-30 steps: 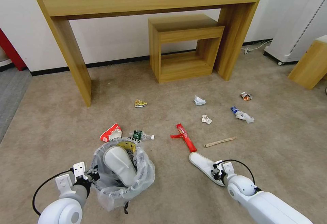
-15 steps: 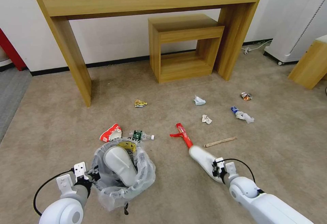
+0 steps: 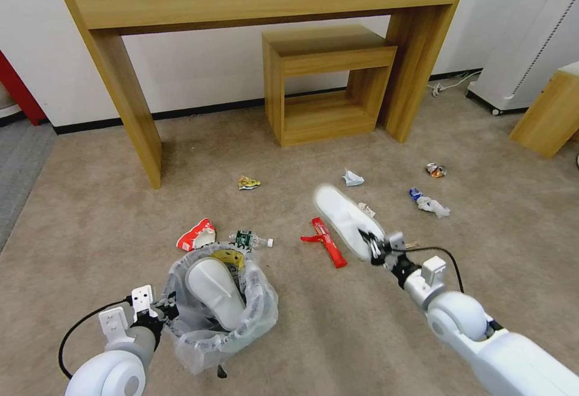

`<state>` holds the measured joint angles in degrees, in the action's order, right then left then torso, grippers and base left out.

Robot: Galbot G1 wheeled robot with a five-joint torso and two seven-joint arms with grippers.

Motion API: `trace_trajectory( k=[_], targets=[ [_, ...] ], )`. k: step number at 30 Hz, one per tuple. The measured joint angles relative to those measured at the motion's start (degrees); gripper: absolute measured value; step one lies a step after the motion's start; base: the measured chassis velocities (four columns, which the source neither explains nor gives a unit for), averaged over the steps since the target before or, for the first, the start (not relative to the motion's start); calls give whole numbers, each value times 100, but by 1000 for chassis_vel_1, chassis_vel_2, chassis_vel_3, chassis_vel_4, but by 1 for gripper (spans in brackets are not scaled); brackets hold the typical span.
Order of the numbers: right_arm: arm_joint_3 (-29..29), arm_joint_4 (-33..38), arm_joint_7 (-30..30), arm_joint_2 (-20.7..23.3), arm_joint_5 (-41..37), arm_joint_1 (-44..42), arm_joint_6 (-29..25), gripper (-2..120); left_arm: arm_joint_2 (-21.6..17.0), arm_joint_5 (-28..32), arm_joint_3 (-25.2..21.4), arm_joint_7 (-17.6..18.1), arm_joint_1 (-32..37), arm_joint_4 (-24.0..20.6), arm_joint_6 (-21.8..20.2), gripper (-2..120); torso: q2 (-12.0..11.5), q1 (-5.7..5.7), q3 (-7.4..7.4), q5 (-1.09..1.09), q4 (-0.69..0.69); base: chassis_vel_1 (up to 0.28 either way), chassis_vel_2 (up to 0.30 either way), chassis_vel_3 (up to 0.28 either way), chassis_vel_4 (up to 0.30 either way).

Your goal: Pick up the trash bin and place the garbage on the floor into it.

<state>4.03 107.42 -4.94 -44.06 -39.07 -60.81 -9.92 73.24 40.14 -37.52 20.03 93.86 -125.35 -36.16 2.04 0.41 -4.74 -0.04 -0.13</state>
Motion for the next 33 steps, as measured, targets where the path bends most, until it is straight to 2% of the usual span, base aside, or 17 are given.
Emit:
trace_trajectory(
  k=[7,13,22,24,33],
  targets=[
    [-590,640,-956,57,-651,618,-805,0,30,-9,-3,16,75,-171,-22,1,0,0,0,0,0,0,0,0,0],
    [-997,733,-1496,45,-889,820,-1221,0,113,-37,28,30,67,-213,-41,1,0,0,0,0,-1,0,0,0,0],
    [-1895,269,-1998,-253,-731,1079,-1715,0,291,-97,75,37,110,-324,-82,1,0,0,0,0,-2,0,0,0,0],
    [-2262,33,-2106,-398,-645,1286,-1838,0,336,-103,87,37,158,-401,-100,1,0,0,0,0,-1,0,0,0,0],
    [-2854,-251,-2185,-576,-600,1666,-1903,0,390,-110,93,37,223,-527,-136,1,0,0,0,0,-1,0,0,0,0]
  ],
)
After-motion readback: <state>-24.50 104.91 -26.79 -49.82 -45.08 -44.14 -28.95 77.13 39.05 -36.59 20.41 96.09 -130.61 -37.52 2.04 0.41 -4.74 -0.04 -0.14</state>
